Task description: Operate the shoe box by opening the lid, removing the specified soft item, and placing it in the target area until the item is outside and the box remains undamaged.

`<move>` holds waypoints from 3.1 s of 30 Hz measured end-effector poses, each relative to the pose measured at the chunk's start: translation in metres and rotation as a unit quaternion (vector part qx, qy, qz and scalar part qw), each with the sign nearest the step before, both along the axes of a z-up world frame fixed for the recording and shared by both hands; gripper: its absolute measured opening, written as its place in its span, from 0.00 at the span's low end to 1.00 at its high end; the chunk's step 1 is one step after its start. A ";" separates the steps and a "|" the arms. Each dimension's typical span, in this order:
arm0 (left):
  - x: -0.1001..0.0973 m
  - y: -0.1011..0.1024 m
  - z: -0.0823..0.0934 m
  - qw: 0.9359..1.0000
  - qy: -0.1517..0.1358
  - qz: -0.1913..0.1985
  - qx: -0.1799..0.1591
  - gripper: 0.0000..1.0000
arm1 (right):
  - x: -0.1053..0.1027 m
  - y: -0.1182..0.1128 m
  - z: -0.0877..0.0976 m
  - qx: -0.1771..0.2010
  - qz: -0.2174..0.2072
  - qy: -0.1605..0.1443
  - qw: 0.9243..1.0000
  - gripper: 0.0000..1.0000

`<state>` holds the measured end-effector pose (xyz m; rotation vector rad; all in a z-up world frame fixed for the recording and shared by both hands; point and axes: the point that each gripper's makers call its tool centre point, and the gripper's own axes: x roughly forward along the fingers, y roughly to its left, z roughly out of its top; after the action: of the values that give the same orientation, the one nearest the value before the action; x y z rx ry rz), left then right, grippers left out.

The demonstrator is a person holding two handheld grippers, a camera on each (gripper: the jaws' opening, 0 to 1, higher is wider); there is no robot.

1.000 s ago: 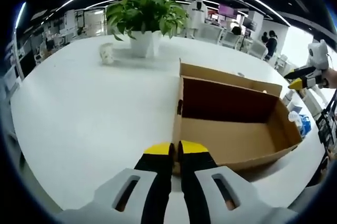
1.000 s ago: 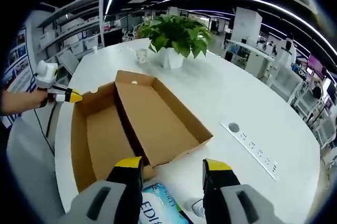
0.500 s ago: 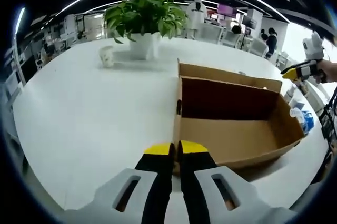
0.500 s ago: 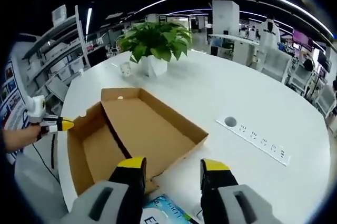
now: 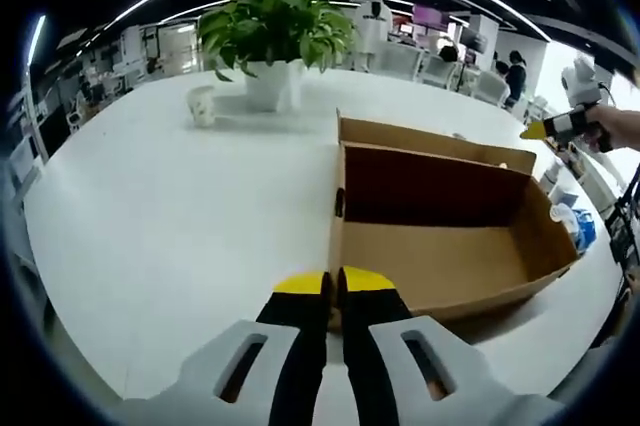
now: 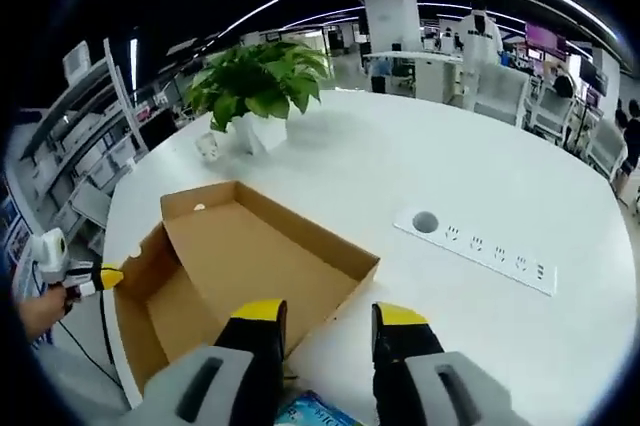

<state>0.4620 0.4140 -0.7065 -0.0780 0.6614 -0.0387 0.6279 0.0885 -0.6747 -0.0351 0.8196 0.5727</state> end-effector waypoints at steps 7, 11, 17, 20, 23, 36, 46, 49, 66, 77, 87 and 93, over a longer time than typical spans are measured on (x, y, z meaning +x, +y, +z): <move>0.000 -0.001 -0.001 1.000 0.007 -0.002 0.002 0.02 | 0.007 0.004 -0.016 0.006 -0.030 0.029 0.999 0.26; 0.001 -0.001 -0.001 1.000 0.009 -0.003 0.003 0.02 | 0.010 0.006 -0.023 0.003 -0.035 0.041 0.999 0.25; 0.001 -0.001 -0.001 1.000 0.013 -0.004 0.004 0.02 | 0.013 0.005 -0.033 0.005 -0.061 0.074 0.995 0.24; 0.001 -0.001 -0.001 1.000 0.013 -0.003 0.005 0.02 | 0.012 0.005 -0.040 -0.001 -0.073 0.089 0.993 0.24; 0.001 -0.001 -0.001 1.000 0.014 -0.001 0.004 0.02 | 0.009 0.007 -0.045 -0.012 -0.078 0.095 0.992 0.24; 0.001 -0.001 -0.002 1.000 0.013 0.001 0.000 0.02 | 0.004 0.013 -0.047 -0.017 -0.083 0.096 0.992 0.08; 0.001 -0.001 -0.003 1.000 0.012 0.003 -0.004 0.02 | 0.005 0.011 -0.045 -0.024 -0.082 0.088 0.992 0.06; 0.001 -0.001 -0.003 1.000 0.012 0.003 -0.005 0.02 | 0.006 0.011 -0.043 -0.023 -0.084 0.086 0.992 0.05; 0.001 0.000 -0.003 1.000 0.013 0.006 -0.013 0.02 | 0.005 0.011 -0.032 -0.015 -0.089 0.073 0.993 0.04; 0.001 0.000 -0.004 1.000 0.014 0.008 -0.018 0.02 | 0.003 0.011 -0.023 -0.003 -0.100 0.067 0.993 0.02; 0.001 0.000 -0.004 1.000 0.013 0.007 -0.020 0.02 | 0.001 0.008 -0.012 0.008 -0.108 0.058 0.992 0.00; 0.001 0.000 -0.004 1.000 0.013 0.007 -0.021 0.02 | 0.001 0.008 -0.006 0.014 -0.109 0.054 0.992 0.00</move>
<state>0.4628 0.4139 -0.7102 -0.1245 0.6850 -0.0385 0.6284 0.0965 -0.6811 0.1117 0.9081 0.3818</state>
